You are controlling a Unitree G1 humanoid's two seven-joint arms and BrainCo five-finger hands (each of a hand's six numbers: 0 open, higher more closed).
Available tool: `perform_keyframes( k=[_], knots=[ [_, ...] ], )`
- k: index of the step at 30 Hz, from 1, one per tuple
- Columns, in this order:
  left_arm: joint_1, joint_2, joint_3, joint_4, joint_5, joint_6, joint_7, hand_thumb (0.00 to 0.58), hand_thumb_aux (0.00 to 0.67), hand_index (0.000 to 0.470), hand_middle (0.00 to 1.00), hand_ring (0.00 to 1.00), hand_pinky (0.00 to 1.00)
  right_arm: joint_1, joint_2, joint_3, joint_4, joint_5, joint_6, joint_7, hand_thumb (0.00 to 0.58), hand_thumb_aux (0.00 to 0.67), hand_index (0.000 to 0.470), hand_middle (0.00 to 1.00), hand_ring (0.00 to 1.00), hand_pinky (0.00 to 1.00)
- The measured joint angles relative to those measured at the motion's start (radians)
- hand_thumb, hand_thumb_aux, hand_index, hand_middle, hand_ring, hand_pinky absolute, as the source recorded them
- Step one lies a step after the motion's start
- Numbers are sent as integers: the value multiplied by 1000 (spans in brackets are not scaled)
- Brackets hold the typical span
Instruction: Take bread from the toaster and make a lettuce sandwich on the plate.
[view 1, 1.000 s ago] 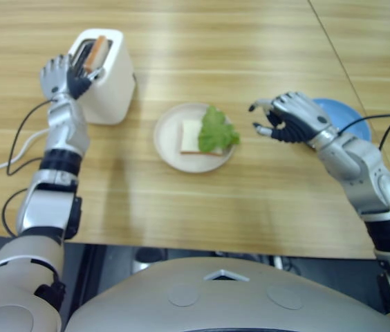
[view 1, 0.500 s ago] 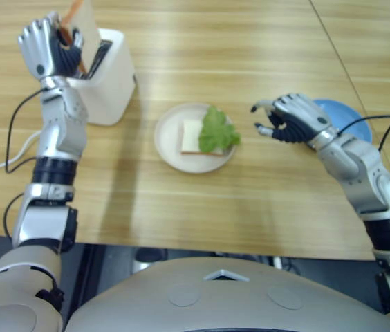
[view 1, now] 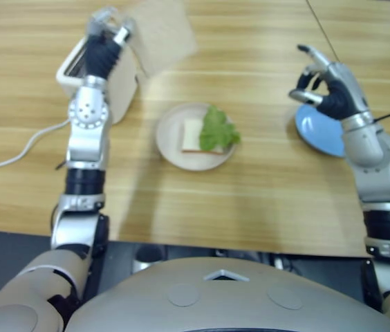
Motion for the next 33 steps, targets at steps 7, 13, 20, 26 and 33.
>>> perform_keyframes(
  k=[7, 13, 20, 26, 33],
  knots=[
    [-107, -49, -106, 406, -18, 32, -314, 580, 670, 460, 1000, 1000, 1000, -20, 25, -4, 34, 47, 0, 5, 0, 0, 0, 557, 557, 557],
    [-222, -75, -132, 691, 46, -20, -390, 580, 670, 460, 1000, 1000, 1000, -28, 34, 46, 47, 24, 0, 11, 0, 0, 0, 553, 553, 553],
    [-285, -74, -154, 915, 163, -87, -315, 580, 670, 460, 1000, 1000, 1000, -27, 45, 146, 59, -66, -13, 17, 0, 0, 0, 553, 553, 553],
    [-301, -90, -199, 1020, 275, -105, -198, 580, 670, 460, 1000, 1000, 1000, -31, 49, 319, 65, -227, -67, 42, 0, 0, 0, 553, 553, 553],
    [-314, -106, -217, 1055, 340, -113, -127, 580, 670, 460, 1000, 1000, 1000, -70, 55, 538, 75, -469, -111, 78, 0, 0, 0, 145, 145, 145]
  ],
)
